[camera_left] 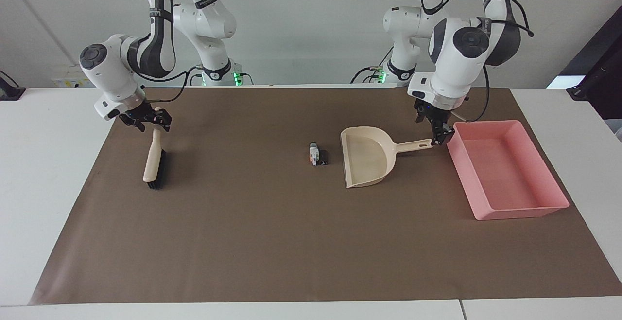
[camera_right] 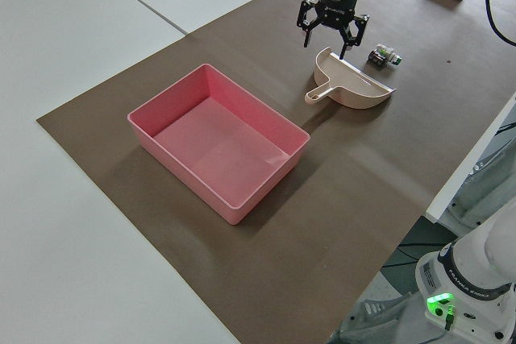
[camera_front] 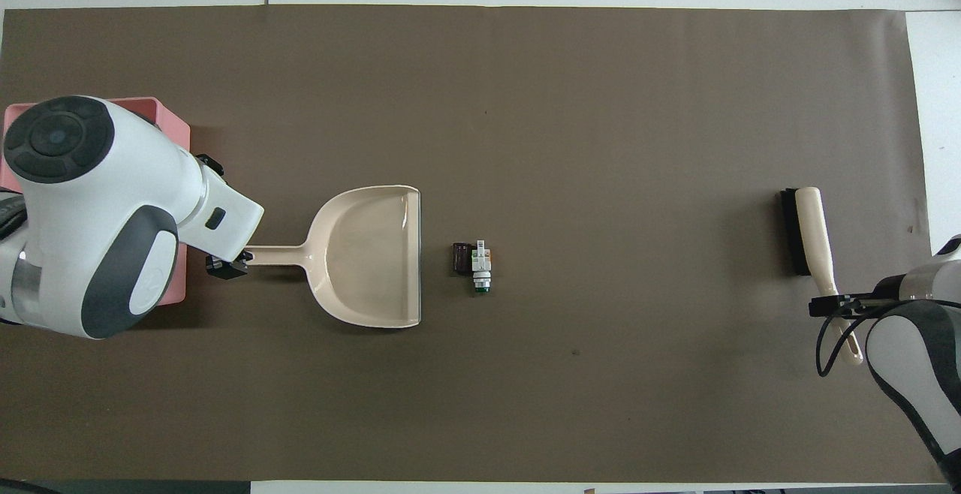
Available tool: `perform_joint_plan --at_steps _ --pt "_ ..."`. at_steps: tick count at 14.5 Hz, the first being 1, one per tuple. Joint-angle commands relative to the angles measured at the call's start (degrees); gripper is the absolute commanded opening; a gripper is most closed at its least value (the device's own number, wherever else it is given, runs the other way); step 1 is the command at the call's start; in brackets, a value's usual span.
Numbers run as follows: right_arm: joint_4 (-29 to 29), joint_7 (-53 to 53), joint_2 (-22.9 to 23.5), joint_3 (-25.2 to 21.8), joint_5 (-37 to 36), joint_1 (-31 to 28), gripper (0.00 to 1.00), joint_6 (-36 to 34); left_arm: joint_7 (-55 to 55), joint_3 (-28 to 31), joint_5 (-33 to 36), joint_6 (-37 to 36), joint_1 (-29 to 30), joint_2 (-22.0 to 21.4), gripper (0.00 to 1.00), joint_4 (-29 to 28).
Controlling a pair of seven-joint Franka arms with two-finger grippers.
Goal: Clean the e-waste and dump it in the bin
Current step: 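Grasp the dustpan handle with the left gripper while the right gripper reaches the brush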
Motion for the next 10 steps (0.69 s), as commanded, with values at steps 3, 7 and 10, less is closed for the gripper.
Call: perform_joint_plan --at_steps 3,7,10 --pt "-1.27 -1.4 -0.95 0.44 0.88 -0.85 0.63 0.59 -0.8 0.58 7.02 12.22 -2.59 -2.24 0.9 -11.84" --pt "-0.13 -0.27 -0.6 0.53 1.05 -0.41 0.0 -1.16 -8.18 0.58 14.33 15.14 -5.49 -0.84 0.88 -15.55" --pt "3.9 2.63 -0.16 0.79 1.14 0.81 0.0 -6.69 -9.94 0.58 14.51 15.23 -7.25 0.13 0.85 -15.55"
